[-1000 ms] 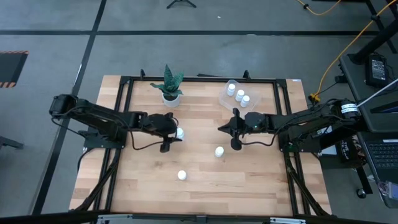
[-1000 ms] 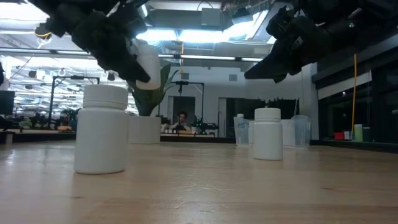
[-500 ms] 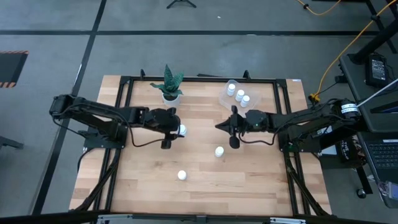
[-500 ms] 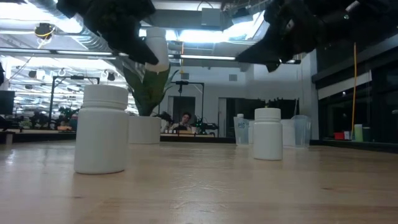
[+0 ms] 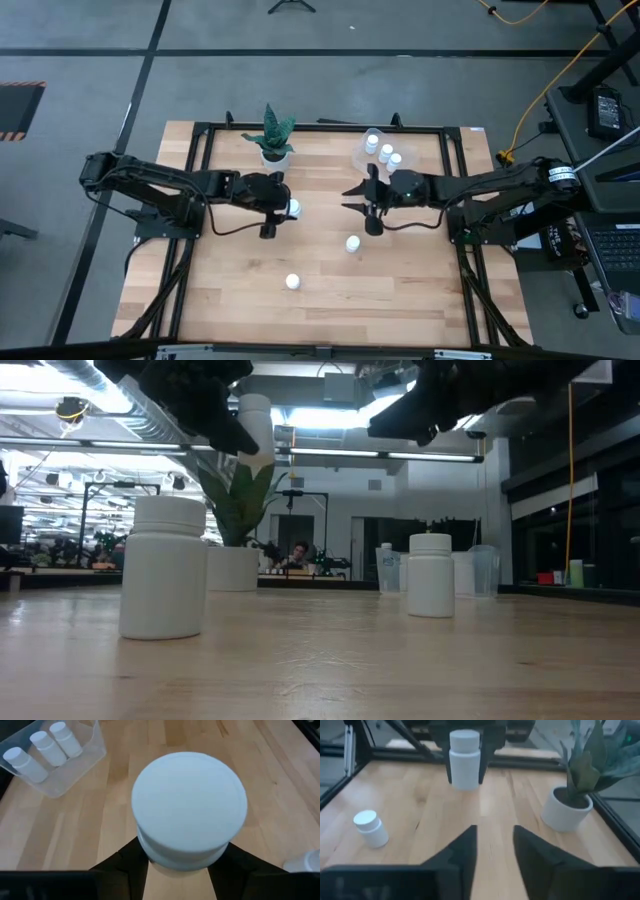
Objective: Pick and place pill bottles into a basket
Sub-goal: Put the white pill bottle into the transparent bin
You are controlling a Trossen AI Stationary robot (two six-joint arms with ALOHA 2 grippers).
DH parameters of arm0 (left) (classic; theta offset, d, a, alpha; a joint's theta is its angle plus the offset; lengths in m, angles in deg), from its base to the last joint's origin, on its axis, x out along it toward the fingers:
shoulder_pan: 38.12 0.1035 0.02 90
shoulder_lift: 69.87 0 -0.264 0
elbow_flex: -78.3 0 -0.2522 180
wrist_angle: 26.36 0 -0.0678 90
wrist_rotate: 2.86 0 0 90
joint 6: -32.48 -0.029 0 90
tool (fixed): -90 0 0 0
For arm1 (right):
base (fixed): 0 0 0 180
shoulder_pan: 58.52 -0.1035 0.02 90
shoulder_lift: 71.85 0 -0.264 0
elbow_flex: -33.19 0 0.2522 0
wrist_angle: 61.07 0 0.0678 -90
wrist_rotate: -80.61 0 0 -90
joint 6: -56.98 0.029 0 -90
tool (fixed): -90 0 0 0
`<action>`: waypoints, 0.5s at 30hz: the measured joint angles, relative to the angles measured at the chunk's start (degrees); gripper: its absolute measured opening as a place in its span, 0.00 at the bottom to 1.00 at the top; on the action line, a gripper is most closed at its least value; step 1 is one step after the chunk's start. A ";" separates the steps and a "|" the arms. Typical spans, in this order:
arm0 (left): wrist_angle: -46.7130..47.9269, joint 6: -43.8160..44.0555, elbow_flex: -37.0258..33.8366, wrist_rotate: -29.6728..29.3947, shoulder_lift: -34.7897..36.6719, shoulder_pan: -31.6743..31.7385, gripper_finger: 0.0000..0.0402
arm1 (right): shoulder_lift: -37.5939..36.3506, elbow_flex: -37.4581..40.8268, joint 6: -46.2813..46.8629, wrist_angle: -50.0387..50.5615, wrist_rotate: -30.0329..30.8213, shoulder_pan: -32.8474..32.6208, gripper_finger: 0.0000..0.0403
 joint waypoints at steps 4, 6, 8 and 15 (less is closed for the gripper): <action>-0.19 0.20 0.36 -0.03 -1.15 0.78 0.40 | 0.00 -4.86 0.03 7.66 -0.02 0.00 0.48; 0.09 -0.08 1.73 0.22 -2.70 1.20 0.40 | 0.00 -6.87 0.20 9.95 -0.02 0.00 0.54; 1.19 -1.44 3.83 1.04 -4.85 1.65 0.40 | 0.00 -8.19 0.22 11.88 -0.04 0.00 0.59; 6.56 -7.19 13.70 2.07 -13.64 2.36 0.40 | 0.00 -9.27 0.42 14.06 -0.13 -0.52 0.68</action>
